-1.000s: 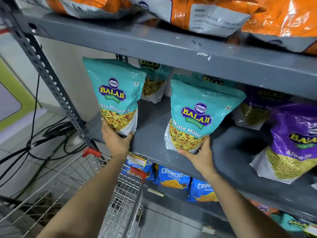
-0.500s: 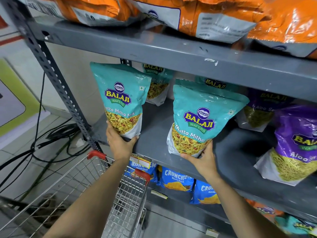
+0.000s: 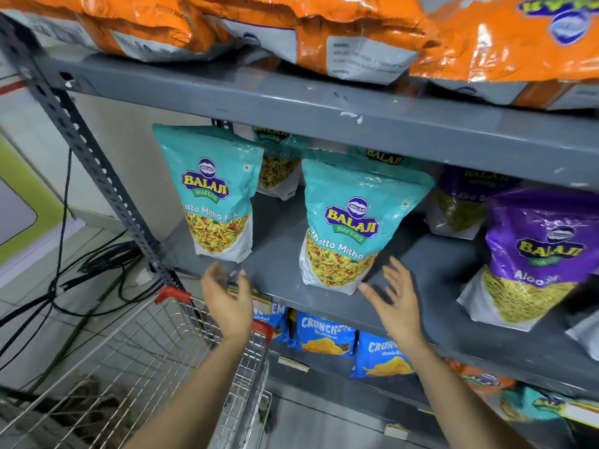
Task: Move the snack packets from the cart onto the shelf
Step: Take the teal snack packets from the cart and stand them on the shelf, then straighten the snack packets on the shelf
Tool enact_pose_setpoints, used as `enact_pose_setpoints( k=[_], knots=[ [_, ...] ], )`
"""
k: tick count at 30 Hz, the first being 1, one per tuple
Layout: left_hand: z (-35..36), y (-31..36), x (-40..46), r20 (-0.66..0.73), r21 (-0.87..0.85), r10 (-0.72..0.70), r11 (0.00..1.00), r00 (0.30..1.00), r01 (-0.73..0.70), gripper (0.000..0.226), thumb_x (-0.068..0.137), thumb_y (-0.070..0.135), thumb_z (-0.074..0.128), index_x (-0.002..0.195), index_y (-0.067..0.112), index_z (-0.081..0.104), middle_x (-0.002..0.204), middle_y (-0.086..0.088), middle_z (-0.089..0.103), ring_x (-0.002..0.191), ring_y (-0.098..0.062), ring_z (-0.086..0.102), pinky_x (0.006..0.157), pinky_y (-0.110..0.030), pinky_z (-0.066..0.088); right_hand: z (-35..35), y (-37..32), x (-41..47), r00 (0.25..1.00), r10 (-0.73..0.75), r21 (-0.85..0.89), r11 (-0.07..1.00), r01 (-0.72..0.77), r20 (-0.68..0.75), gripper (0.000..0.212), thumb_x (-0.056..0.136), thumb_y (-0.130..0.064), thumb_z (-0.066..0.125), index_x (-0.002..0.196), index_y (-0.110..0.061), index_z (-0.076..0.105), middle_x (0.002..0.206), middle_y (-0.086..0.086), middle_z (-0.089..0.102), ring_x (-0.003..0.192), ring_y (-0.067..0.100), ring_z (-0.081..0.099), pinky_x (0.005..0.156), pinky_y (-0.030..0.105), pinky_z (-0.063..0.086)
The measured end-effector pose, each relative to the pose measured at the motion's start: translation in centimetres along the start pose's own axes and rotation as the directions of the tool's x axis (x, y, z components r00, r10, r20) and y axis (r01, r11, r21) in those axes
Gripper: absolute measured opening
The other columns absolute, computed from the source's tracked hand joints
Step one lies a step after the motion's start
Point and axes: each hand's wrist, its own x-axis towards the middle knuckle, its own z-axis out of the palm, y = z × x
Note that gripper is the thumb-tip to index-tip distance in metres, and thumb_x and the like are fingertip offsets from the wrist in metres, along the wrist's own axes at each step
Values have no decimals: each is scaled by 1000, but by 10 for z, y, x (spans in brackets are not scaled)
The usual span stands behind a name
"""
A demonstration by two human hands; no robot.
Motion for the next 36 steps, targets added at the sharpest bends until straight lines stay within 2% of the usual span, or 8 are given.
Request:
enact_pose_setpoints(
  k=[3, 8, 13, 17, 20, 24, 27, 36],
  knots=[
    [15, 17, -56, 177, -62, 139, 990, 974, -130, 19, 87, 7, 66, 89, 26, 61, 87, -2, 63, 81, -9, 59, 72, -18, 47, -49, 8, -20, 972, -89, -118, 991, 64, -217, 32, 83, -13, 79, 105, -33, 68, 110, -6, 68, 103, -1, 65, 98, 33, 52],
    [66, 39, -136, 394, -147, 275, 961, 877, -235, 17, 80, 3, 65, 78, 19, 63, 74, 2, 63, 71, -8, 57, 68, -19, 46, -151, 24, -46, 919, -116, -258, 966, 17, -376, 47, 83, 14, 70, 95, -32, 66, 91, -11, 70, 82, -19, 62, 72, -3, 44],
    [141, 76, -192, 668, -201, 255, 966, 700, -160, 23, 78, 25, 77, 100, 26, 68, 95, 10, 67, 87, -8, 65, 83, -32, 54, -247, 35, -71, 824, -86, -231, 971, -56, -560, 41, 83, 3, 76, 105, -30, 64, 92, 4, 69, 77, -3, 67, 66, 16, 54],
    [208, 112, -220, 895, -52, 32, 998, 444, 34, 128, 54, 42, 93, 153, 12, 17, 150, 5, 39, 138, -11, 39, 114, -30, 34, -305, 41, -66, 694, -161, -332, 936, -118, -702, 108, 65, -14, 93, 151, -10, 28, 149, 15, 43, 134, 29, 45, 111, 31, 37],
    [244, 125, -229, 940, -70, 60, 997, 336, 17, 130, 44, 45, 95, 149, 26, 20, 148, 14, 45, 133, -9, 47, 105, -22, 44, -335, 46, -48, 719, -84, -333, 919, -212, -690, 141, 58, -28, 96, 159, -7, 1, 165, 14, 13, 153, 24, 15, 120, 32, 17],
    [260, 123, -232, 925, -85, 90, 996, 370, -30, 88, 49, 40, 95, 121, 43, 44, 110, 24, 61, 103, -2, 62, 69, 2, 41, -349, 57, -25, 775, -16, -313, 920, -237, -632, 153, 56, -30, 97, 158, -15, -16, 168, 8, 1, 155, 24, 5, 125, 45, 13],
    [252, 118, -226, 918, -84, 88, 996, 386, -28, 79, 50, 45, 93, 111, 53, 45, 104, 34, 59, 92, 22, 55, 68, 2, 41, -346, 62, -15, 764, -27, -321, 916, -239, -645, 154, 53, -29, 98, 158, -20, -14, 166, 10, 15, 151, 26, 18, 122, 47, 24],
    [209, 87, -200, 883, -7, -1, 1000, 470, 15, 82, 43, 50, 93, 114, 47, 54, 100, 38, 66, 91, 16, 63, 72, -9, 48, -338, 63, -22, 733, -70, -353, 905, -239, -676, 147, 53, -52, 93, 158, -30, -8, 155, 21, 32, 144, 36, 32, 109, 53, 38]
  ],
)
